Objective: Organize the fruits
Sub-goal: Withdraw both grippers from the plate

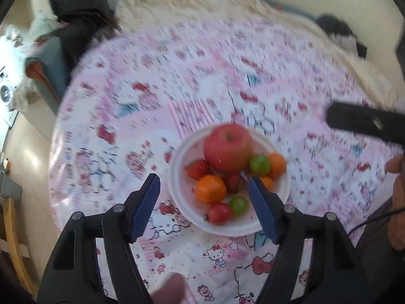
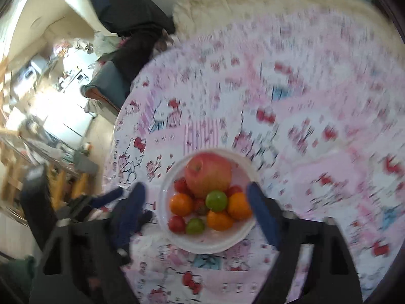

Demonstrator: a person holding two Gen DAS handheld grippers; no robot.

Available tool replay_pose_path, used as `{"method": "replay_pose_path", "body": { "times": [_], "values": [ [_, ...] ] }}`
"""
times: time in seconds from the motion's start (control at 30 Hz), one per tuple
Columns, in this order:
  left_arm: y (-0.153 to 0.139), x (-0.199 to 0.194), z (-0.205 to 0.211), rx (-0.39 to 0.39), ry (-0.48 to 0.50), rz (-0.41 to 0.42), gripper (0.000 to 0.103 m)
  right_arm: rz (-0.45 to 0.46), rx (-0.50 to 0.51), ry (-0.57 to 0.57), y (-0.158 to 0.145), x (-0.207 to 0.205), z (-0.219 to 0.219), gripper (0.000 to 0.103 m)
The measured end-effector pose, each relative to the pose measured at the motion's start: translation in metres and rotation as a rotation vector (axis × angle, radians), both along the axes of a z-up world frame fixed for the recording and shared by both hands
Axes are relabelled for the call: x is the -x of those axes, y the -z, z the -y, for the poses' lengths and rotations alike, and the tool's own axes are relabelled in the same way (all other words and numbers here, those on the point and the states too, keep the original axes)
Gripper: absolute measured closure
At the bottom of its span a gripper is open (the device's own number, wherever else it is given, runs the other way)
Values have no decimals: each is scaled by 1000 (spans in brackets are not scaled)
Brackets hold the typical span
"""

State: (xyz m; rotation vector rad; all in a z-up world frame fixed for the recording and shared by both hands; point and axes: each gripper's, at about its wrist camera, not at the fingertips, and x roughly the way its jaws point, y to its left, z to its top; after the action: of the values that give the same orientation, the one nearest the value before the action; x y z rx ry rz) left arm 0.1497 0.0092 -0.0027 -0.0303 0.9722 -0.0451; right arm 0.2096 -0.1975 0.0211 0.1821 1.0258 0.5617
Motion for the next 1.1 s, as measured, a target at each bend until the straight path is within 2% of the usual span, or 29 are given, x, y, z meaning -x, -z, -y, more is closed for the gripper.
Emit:
{"method": "replay_pose_path", "body": {
  "times": [0.03,0.13,0.3,0.47,0.57,0.63,0.73,0.77,0.87,1.1],
  "values": [
    [-4,4,-3,3,-19,13,32,42,15,0,-8,9,-1,3],
    [-16,20,-11,-15,-95,49,8,128,61,-5,-27,35,-3,2],
    [-33,54,-17,38,-126,115,1,178,54,14,-36,72,-1,0],
    [-34,81,-17,38,-144,149,0,210,82,37,-29,90,1,0],
    [-29,95,-18,4,-179,195,0,245,117,53,-24,102,1,0],
    [-24,98,-18,-33,-202,188,0,282,140,61,-20,110,1,0],
    [-17,101,-26,55,-212,158,0,296,173,70,-8,119,-1,0],
    [-16,101,-26,61,-212,158,0,299,169,75,-6,121,-1,0],
    [-12,100,-20,-17,-218,177,0,335,190,109,-2,125,-3,0],
    [-13,98,-14,-1,-181,190,0,343,218,132,3,117,-7,0]
  ]
}}
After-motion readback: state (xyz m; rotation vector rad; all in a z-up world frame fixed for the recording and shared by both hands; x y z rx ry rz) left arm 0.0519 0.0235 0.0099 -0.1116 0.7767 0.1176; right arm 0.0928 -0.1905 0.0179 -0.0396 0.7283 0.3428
